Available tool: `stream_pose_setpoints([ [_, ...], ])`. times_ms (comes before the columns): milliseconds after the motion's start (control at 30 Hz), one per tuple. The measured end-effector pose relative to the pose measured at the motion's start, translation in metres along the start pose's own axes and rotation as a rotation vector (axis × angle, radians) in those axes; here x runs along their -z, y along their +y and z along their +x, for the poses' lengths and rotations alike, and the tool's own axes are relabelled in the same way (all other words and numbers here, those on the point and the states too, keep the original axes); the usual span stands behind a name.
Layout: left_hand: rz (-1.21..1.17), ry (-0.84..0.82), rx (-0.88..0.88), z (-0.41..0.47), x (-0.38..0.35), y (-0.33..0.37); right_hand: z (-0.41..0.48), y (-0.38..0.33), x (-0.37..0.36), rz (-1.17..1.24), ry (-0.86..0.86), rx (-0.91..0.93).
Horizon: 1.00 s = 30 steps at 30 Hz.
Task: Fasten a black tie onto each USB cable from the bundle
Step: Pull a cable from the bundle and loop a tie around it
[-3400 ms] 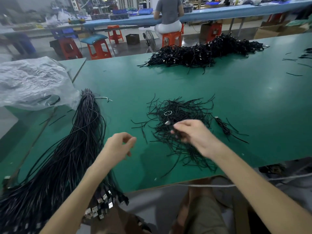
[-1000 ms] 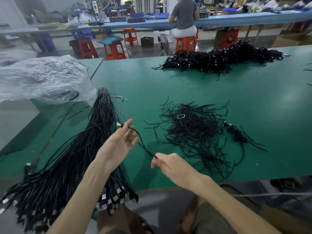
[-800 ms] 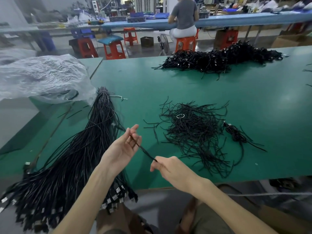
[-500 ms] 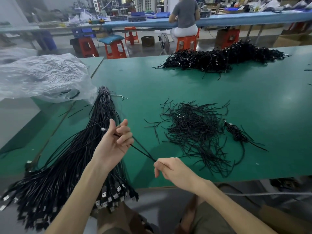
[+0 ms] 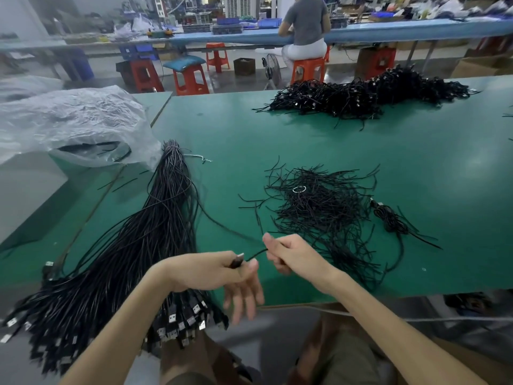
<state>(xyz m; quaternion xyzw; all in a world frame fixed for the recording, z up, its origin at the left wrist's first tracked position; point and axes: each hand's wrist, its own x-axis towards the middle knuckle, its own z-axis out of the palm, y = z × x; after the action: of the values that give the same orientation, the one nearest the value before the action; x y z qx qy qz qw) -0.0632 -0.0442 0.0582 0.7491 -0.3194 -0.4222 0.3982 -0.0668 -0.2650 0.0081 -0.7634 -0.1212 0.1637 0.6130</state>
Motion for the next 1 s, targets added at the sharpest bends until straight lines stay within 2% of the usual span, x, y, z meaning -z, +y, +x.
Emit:
stream_pose_setpoints([
  [100, 0.005, 0.218, 0.095, 0.012, -0.006, -0.007, 0.001, -0.009, -0.013, 0.102, 0.046, 0.071],
  [300, -0.268, 0.395, -0.033, 0.017, -0.009, -0.016, 0.001, -0.025, -0.038, 0.212, 0.207, 0.221],
  [433, -0.292, 0.402, -0.035, 0.021, -0.014, -0.019, 0.005, -0.031, -0.048, 0.240, 0.309, 0.256],
  [600, -0.364, 0.324, -0.019, 0.017, -0.012, -0.022, 0.004, -0.030, -0.058, 0.133, 0.316, 0.313],
  [700, -0.182, 0.490, 0.149, 0.021, -0.015, -0.033, 0.004, -0.026, -0.062, 0.011, 0.335, 0.361],
  [733, -0.160, 0.501, 0.098, 0.022, -0.017, -0.034, 0.004, -0.025, -0.063, -0.005, 0.338, 0.367],
  [833, -0.542, 0.412, -0.145, 0.029, -0.023, -0.027, 0.003, -0.020, -0.066, 0.027, 0.328, 0.332],
  [1000, -0.845, 0.645, -0.386, 0.038, -0.012, -0.015, 0.000, 0.003, -0.084, 0.232, 0.166, 0.183],
])
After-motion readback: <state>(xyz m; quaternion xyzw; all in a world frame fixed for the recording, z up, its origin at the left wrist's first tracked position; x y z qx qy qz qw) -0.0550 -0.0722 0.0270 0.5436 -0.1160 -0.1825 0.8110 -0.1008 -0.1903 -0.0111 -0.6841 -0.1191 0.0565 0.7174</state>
